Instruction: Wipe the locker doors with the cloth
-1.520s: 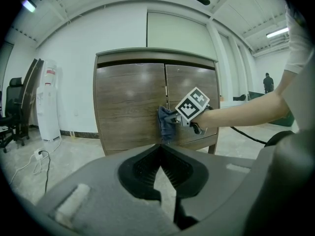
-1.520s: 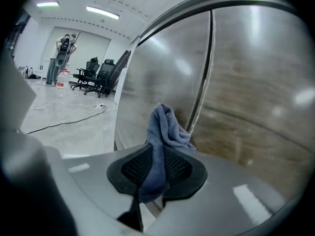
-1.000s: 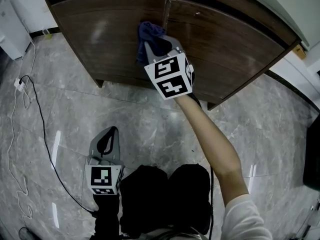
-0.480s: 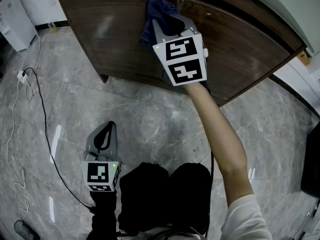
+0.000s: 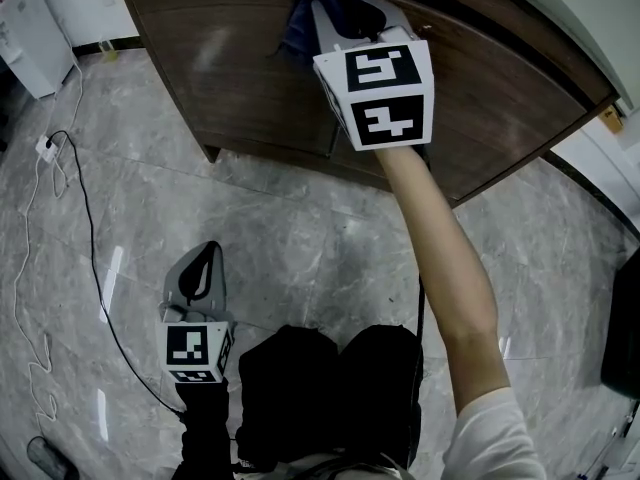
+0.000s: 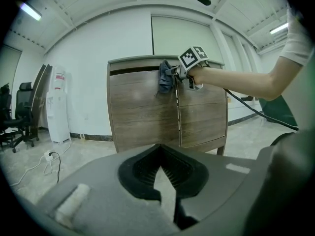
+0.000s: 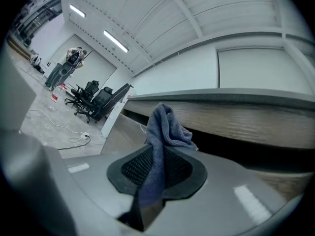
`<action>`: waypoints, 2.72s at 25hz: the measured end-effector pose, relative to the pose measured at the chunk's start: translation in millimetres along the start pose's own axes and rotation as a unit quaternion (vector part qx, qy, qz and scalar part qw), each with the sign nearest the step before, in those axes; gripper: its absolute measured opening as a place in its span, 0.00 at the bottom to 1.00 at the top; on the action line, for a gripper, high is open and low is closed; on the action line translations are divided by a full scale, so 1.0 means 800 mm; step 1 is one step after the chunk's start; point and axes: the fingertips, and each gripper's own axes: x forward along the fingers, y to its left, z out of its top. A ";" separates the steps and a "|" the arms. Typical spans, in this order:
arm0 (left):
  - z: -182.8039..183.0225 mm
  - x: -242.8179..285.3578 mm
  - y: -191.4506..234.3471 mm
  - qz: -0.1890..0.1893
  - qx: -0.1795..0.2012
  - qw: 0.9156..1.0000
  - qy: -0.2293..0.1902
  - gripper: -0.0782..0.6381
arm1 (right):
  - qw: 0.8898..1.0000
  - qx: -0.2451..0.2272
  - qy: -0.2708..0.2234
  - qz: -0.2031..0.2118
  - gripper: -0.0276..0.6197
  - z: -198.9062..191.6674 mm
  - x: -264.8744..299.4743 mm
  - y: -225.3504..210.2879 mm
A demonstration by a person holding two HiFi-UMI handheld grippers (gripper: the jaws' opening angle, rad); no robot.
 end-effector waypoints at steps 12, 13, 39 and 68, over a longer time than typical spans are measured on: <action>-0.012 -0.005 0.015 0.011 -0.010 1.000 0.008 0.11 | 0.999 -0.001 0.040 0.018 0.15 -0.088 0.012 0.056; -0.013 -0.005 0.017 0.012 -0.011 1.000 0.009 0.11 | 0.999 0.002 0.045 0.022 0.15 -0.097 0.013 0.062; -0.043 -0.020 0.056 0.044 -0.024 0.998 0.025 0.11 | 0.972 0.074 0.199 0.099 0.15 -0.328 0.029 0.201; -0.052 -0.042 0.084 0.063 -0.030 0.997 0.033 0.11 | 0.980 0.084 0.151 0.102 0.15 -0.241 0.054 0.190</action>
